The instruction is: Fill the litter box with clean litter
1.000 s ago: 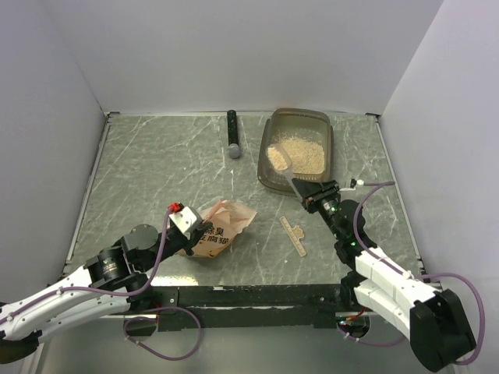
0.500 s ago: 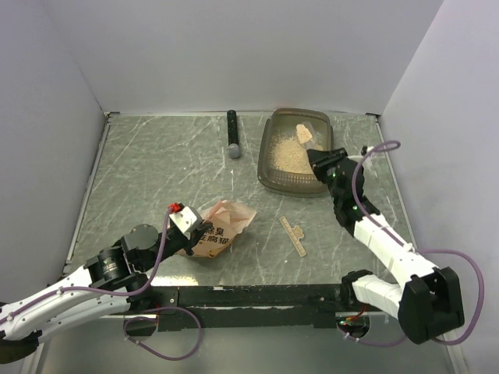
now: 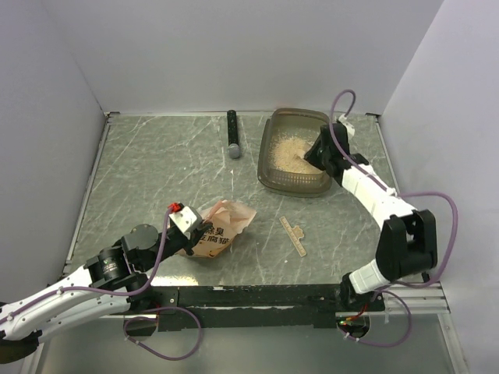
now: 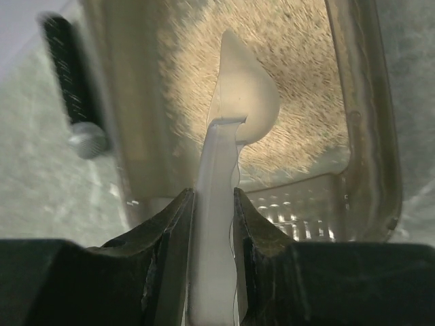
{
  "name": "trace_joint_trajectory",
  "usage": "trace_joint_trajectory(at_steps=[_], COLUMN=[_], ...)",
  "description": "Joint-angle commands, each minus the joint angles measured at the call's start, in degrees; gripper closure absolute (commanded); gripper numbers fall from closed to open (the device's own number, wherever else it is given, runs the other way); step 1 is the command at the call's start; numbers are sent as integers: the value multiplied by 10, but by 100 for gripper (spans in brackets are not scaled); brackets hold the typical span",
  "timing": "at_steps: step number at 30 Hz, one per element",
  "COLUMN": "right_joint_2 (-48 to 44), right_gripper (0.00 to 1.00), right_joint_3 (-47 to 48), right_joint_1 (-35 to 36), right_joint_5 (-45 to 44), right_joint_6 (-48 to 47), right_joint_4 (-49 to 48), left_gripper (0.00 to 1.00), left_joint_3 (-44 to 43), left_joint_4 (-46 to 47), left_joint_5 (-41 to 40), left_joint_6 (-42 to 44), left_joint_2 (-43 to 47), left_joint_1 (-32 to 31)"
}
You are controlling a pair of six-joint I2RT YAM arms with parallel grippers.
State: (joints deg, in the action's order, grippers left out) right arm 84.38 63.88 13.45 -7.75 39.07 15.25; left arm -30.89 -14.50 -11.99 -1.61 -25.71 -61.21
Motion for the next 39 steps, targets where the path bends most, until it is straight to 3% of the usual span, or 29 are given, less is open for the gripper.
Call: trace_joint_trajectory(at_steps=[1, 11, 15, 20, 31, 39], right_joint_2=[38, 106, 106, -7, -212, -284], right_gripper=[100, 100, 100, 100, 100, 100], right_joint_3=[115, 283, 310, 231, 67, -99], right_joint_1=[-4, 22, 42, 50, 43, 9], right_joint_5=[3, -79, -106, -88, -185, -187], right_joint_6=[-96, -224, -232, -210, -187, -124], right_joint_4=[92, 255, 291, 241, 256, 224], left_gripper=[99, 99, 99, 99, 99, 99], left_joint_3=[-21, -23, -28, -33, -42, -42], left_joint_4=[18, 12, 9, 4, -3, -4], left_joint_5=[-19, -41, -54, -73, -139, -146], left_joint_6=[-12, -16, -16, -22, -32, -38], left_joint_2=[3, 13, 12, 18, 55, 66], left_joint_1=[1, 1, 1, 1, 1, 2])
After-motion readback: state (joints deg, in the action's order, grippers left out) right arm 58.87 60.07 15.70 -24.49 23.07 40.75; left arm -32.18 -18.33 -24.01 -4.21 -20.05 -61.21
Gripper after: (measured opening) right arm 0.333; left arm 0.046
